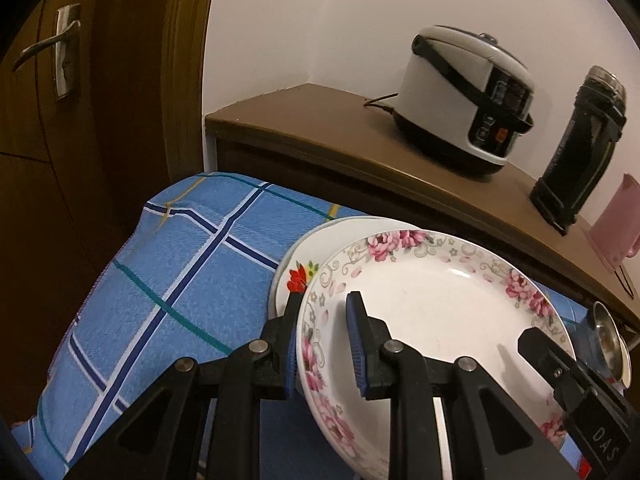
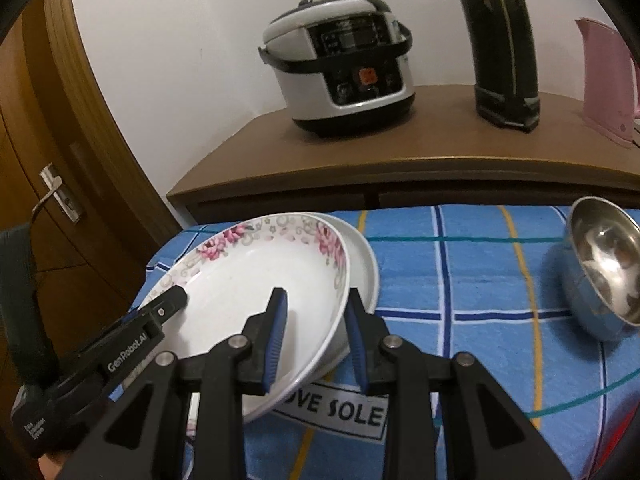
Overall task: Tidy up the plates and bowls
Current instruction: 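Lift and carry the pink-floral plate with the left tool over the stack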
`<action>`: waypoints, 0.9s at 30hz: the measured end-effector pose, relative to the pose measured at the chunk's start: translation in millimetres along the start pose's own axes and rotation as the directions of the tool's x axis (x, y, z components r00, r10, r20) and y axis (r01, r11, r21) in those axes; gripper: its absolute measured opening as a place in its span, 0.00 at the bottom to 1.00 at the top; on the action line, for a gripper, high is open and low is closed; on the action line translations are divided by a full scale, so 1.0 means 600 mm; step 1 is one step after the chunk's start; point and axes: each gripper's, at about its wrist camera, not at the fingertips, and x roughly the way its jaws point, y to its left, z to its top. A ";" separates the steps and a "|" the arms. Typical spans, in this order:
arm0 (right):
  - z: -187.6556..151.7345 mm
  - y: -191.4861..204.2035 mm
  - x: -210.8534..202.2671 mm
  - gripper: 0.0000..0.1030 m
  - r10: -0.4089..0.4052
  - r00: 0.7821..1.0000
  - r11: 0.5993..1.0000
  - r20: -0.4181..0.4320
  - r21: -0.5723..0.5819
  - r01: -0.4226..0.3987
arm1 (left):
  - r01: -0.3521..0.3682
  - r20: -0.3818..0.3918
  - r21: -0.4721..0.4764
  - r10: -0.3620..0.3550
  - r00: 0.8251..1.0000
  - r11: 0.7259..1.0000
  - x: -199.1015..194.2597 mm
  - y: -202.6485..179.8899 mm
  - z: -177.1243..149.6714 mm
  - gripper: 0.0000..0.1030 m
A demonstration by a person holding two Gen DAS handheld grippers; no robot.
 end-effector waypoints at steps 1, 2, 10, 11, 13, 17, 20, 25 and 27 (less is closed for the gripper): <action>0.001 -0.001 0.005 0.29 0.000 1.000 1.000 -0.003 0.002 0.000 | -0.003 -0.001 0.000 0.003 1.000 1.000 0.004 0.000 0.002 0.23; 0.002 -0.002 0.012 0.29 0.001 1.000 1.000 -0.006 0.004 -0.001 | -0.005 -0.003 0.000 0.005 1.000 1.000 0.009 0.001 0.003 0.23; 0.006 -0.005 0.038 0.29 -0.013 1.000 1.000 -0.010 -0.006 0.013 | -0.020 0.015 0.017 0.020 1.000 1.000 0.026 -0.002 0.011 0.23; 0.006 -0.005 0.042 0.29 -0.019 1.000 1.000 -0.012 -0.010 0.018 | -0.024 0.018 0.020 0.023 1.000 1.000 0.027 -0.003 0.012 0.23; 0.005 -0.007 0.048 0.29 -0.021 1.000 1.000 -0.017 -0.009 0.021 | -0.032 0.024 0.027 0.031 0.999 0.999 0.030 -0.006 0.013 0.23; 0.001 -0.007 0.056 0.29 -0.031 0.999 0.999 -0.019 -0.014 0.031 | -0.057 0.039 0.047 0.055 0.998 0.997 0.033 -0.012 0.013 0.23; 0.002 -0.006 0.057 0.29 -0.040 0.999 0.999 -0.005 -0.026 0.040 | -0.062 0.044 0.049 0.060 0.997 0.997 0.036 -0.013 0.014 0.23; 0.001 -0.002 0.061 0.29 -0.059 0.998 0.997 0.007 -0.048 0.059 | -0.077 0.055 0.055 0.074 0.996 0.995 0.038 -0.016 0.017 0.23; 0.001 -0.001 0.067 0.29 -0.064 0.998 0.996 0.009 -0.060 0.065 | -0.087 0.059 0.062 0.083 0.995 0.994 0.040 -0.017 0.018 0.23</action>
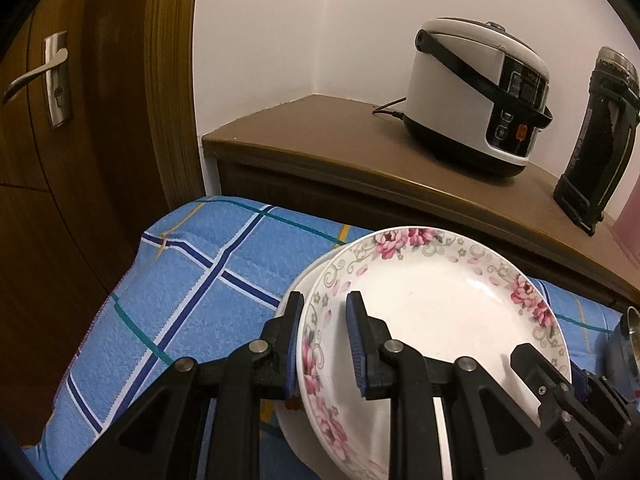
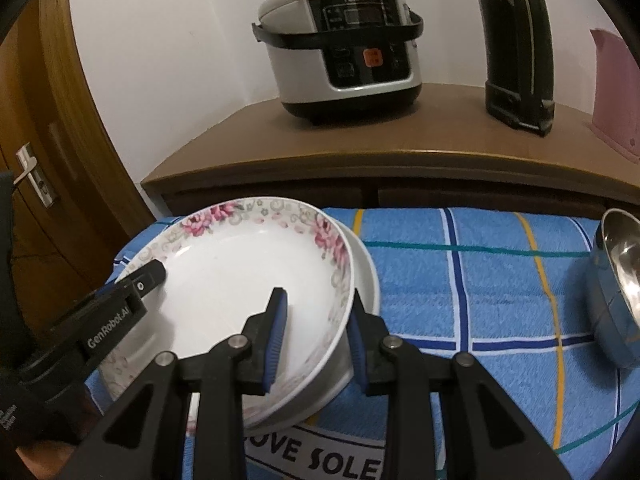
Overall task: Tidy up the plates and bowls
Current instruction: 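Lift and carry the pink-floral plate with the left tool over the stack, then lower the pink-floral plate onto the red-flower plate and open the left tool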
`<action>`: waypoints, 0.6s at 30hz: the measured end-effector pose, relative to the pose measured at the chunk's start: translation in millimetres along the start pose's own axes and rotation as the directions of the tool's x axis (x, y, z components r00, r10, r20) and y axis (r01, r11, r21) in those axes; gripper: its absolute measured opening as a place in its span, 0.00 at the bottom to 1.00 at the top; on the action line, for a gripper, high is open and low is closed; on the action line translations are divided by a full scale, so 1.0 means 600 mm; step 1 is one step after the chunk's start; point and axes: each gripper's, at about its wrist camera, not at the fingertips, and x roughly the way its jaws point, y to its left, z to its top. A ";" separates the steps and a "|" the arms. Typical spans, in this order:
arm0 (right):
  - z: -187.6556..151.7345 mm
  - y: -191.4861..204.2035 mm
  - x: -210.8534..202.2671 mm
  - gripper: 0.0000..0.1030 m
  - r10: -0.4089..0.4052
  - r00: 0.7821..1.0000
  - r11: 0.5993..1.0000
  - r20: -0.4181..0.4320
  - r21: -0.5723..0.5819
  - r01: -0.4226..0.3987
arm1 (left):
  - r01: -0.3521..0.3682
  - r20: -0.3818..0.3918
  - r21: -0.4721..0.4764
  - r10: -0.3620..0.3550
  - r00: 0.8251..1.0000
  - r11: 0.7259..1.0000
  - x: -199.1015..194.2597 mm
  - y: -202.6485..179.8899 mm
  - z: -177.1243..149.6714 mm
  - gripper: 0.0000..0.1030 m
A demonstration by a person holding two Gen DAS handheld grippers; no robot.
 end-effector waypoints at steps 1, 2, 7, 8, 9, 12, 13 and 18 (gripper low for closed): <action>0.000 0.001 0.002 0.29 -0.002 1.000 1.000 0.001 -0.004 0.002 | -0.009 0.003 0.005 0.009 1.000 1.000 0.001 -0.001 0.001 0.23; 0.001 0.001 0.003 0.29 -0.003 1.000 1.000 0.001 -0.006 0.003 | -0.016 0.005 0.012 0.016 1.000 1.000 0.001 -0.003 0.000 0.23; 0.002 -0.004 0.004 0.29 0.003 1.000 1.000 0.007 0.002 -0.003 | -0.044 0.018 0.035 0.044 0.999 0.998 0.001 -0.008 -0.001 0.23; 0.002 -0.004 0.004 0.29 0.003 1.000 1.000 0.009 0.001 -0.003 | -0.055 0.026 0.043 0.053 0.998 0.998 0.000 -0.010 -0.002 0.23; 0.001 -0.003 0.001 0.28 0.003 1.000 1.000 0.016 -0.005 -0.003 | -0.065 0.033 0.050 0.063 0.997 0.997 -0.001 -0.011 -0.002 0.23; -0.002 0.006 -0.007 0.29 -0.023 0.999 0.999 0.039 -0.037 0.025 | -0.057 0.026 0.048 0.055 0.998 0.997 0.002 -0.010 -0.003 0.23; -0.003 0.004 -0.007 0.29 -0.021 0.999 0.999 0.036 -0.031 0.022 | -0.059 0.027 0.049 0.057 0.998 0.997 0.002 -0.010 -0.003 0.23; -0.003 0.003 -0.005 0.29 -0.011 0.999 1.000 0.032 -0.023 0.012 | -0.068 0.033 0.045 0.066 0.997 0.997 0.001 -0.008 -0.003 0.23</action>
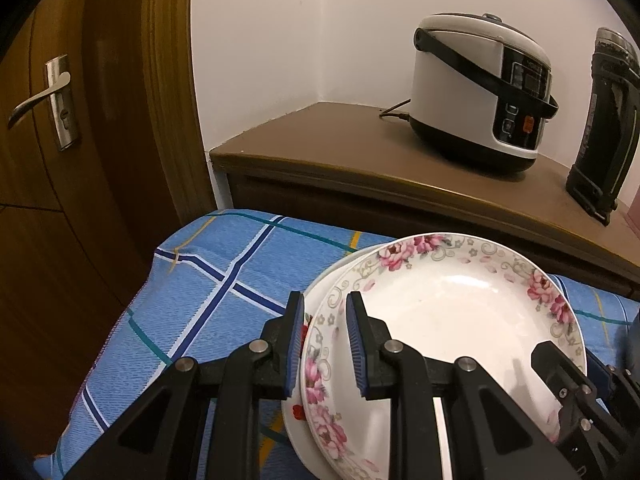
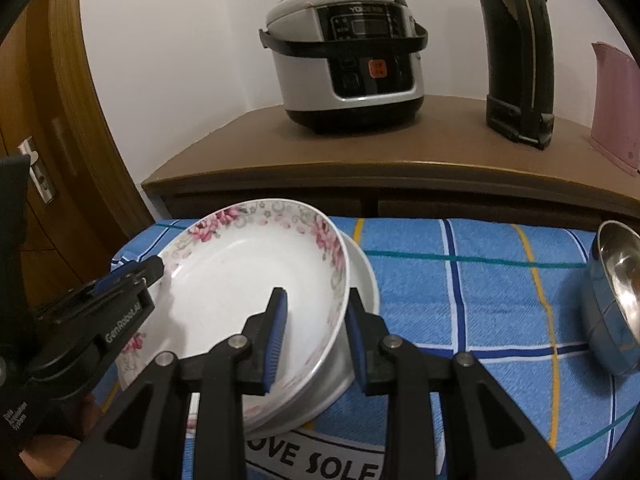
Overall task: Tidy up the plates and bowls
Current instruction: 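Lower the pink-floral plate onto the red-flower plate and open the left tool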
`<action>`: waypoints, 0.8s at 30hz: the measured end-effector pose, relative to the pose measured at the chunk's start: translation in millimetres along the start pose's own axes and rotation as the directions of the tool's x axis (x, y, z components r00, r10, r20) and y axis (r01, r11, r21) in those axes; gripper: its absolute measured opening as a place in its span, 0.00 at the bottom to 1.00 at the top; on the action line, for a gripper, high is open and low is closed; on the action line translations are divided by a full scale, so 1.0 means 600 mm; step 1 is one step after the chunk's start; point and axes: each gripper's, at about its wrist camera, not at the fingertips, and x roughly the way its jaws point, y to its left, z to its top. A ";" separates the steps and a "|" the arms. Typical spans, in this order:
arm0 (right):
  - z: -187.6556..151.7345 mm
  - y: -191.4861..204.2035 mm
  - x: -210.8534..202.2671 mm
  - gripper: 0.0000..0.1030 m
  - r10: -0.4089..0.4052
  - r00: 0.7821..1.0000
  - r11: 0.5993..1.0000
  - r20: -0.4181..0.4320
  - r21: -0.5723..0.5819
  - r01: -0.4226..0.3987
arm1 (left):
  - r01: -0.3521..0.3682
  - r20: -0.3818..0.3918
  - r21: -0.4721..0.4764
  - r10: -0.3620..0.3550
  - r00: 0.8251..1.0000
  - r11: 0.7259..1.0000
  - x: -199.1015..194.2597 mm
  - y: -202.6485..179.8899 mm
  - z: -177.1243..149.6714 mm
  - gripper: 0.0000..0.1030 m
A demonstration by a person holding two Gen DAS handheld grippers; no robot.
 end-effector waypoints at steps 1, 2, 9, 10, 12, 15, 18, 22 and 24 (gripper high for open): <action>0.000 0.001 0.001 0.30 0.000 1.000 1.000 -0.002 -0.002 0.000 | -0.004 0.007 -0.007 0.004 1.000 1.000 -0.002 0.002 0.001 0.24; 0.000 0.000 0.002 0.31 0.000 1.000 1.000 -0.003 -0.001 0.000 | -0.012 0.020 -0.017 0.013 1.000 1.000 -0.006 0.005 0.001 0.24; 0.000 -0.030 -0.015 0.39 0.051 0.997 0.994 0.060 0.091 -0.056 | -0.046 0.095 -0.058 0.051 0.994 0.997 -0.026 0.021 -0.001 0.54; -0.001 -0.036 -0.026 0.55 0.026 0.995 0.994 0.094 0.103 -0.036 | -0.042 0.107 -0.059 0.048 0.993 0.997 -0.030 0.022 -0.003 0.56; -0.003 -0.047 -0.047 0.75 -0.025 0.988 0.992 0.151 0.125 0.006 | -0.040 0.137 -0.059 0.048 0.989 0.997 -0.039 0.022 -0.004 0.57; -0.004 -0.066 -0.071 0.76 -0.057 0.978 0.987 0.200 0.160 0.025 | -0.034 0.171 -0.047 0.041 0.984 0.998 -0.049 0.019 -0.005 0.58; -0.011 -0.083 -0.083 0.76 -0.090 0.975 0.980 0.203 0.192 0.051 | -0.019 0.184 -0.028 0.024 0.983 0.999 -0.054 0.013 -0.006 0.58; -0.020 -0.103 -0.095 0.76 -0.113 0.974 0.972 0.194 0.226 0.067 | -0.011 0.204 -0.019 0.015 0.979 1.000 -0.062 0.011 -0.007 0.59; -0.023 -0.108 -0.099 0.76 -0.122 0.974 0.969 0.193 0.236 0.075 | -0.011 0.213 -0.025 0.016 0.977 1.000 -0.064 0.013 -0.008 0.66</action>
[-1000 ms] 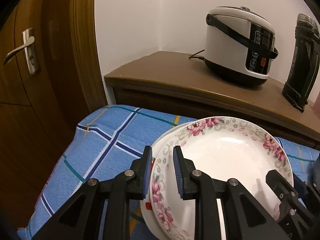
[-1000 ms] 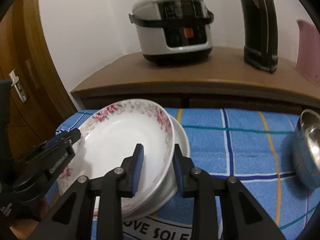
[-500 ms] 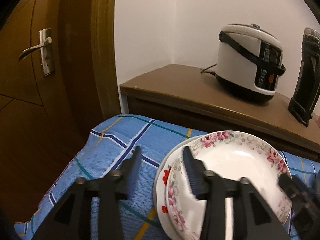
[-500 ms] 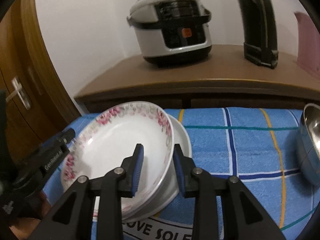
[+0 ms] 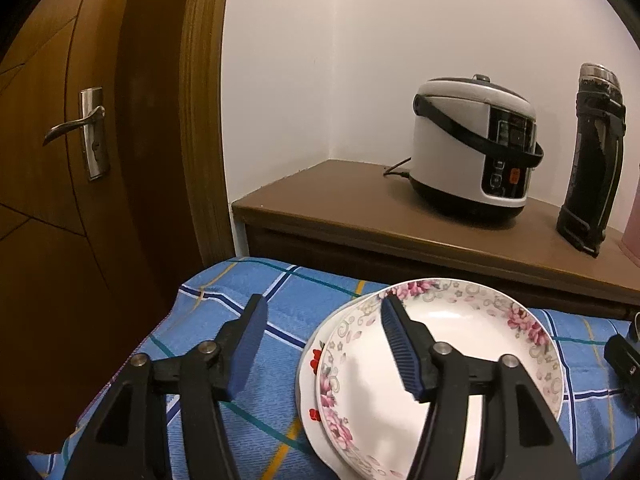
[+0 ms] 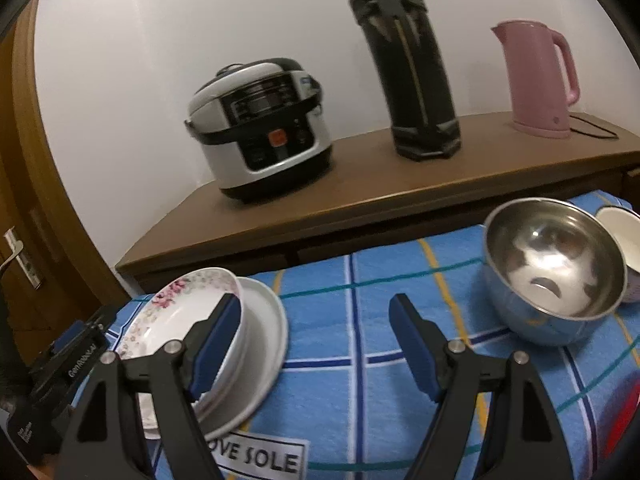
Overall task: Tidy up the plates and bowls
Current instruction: 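Lower the pink-floral plate onto the red-flower plate and open the left tool, then withdraw the left tool from the stack while moving the right tool toward the pink bowl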
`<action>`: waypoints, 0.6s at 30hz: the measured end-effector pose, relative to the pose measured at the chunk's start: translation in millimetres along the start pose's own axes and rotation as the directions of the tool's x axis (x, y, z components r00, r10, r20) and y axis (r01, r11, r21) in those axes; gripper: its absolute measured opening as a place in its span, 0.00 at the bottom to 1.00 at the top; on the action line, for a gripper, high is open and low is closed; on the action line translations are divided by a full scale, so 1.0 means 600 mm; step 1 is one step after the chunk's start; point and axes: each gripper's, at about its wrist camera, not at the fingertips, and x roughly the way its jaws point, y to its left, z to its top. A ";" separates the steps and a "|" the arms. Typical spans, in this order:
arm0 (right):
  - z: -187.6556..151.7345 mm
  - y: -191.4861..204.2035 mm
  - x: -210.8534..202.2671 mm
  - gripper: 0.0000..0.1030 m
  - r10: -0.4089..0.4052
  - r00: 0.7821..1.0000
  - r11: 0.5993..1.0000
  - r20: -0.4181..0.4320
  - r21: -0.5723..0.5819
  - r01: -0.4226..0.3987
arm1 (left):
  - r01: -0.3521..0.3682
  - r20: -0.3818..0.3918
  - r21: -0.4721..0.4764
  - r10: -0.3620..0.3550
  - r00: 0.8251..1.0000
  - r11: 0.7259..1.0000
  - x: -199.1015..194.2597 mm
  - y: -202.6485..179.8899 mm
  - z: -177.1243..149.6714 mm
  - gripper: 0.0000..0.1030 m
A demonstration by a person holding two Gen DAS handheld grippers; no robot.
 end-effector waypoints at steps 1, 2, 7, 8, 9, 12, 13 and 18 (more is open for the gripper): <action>-0.001 -0.003 -0.003 0.76 -0.004 1.000 1.000 0.000 0.003 0.004 | -0.003 0.004 -0.007 0.003 1.000 1.000 -0.002 0.002 0.000 0.68; -0.004 -0.006 -0.005 0.76 -0.007 1.000 1.000 0.001 0.004 0.007 | -0.004 0.007 -0.013 0.004 1.000 1.000 -0.003 0.003 -0.001 0.70; -0.006 -0.006 -0.013 0.77 -0.021 1.000 1.000 0.002 -0.015 0.021 | -0.011 0.014 -0.022 0.011 1.000 1.000 -0.008 0.002 -0.003 0.71; -0.007 -0.005 -0.013 0.78 -0.021 1.000 1.000 0.000 -0.018 0.021 | -0.013 0.016 -0.021 0.014 1.000 1.000 -0.009 0.002 -0.004 0.71; -0.007 -0.004 -0.014 0.78 -0.020 1.000 1.000 -0.002 -0.022 0.020 | -0.018 0.022 -0.018 0.019 1.000 1.000 -0.011 0.001 -0.004 0.71; -0.010 0.000 -0.020 0.78 -0.017 1.000 0.999 0.001 -0.038 0.017 | -0.031 0.035 -0.018 0.032 0.999 0.999 -0.016 0.000 -0.005 0.71; -0.010 0.001 -0.020 0.79 -0.017 1.000 0.999 0.001 -0.042 0.017 | -0.032 0.036 -0.022 0.033 0.999 0.999 -0.018 0.000 -0.006 0.71; -0.015 -0.002 -0.035 0.79 -0.011 1.000 0.999 0.004 -0.046 0.011 | -0.010 -0.003 -0.043 0.010 1.000 0.999 -0.021 -0.002 -0.013 0.71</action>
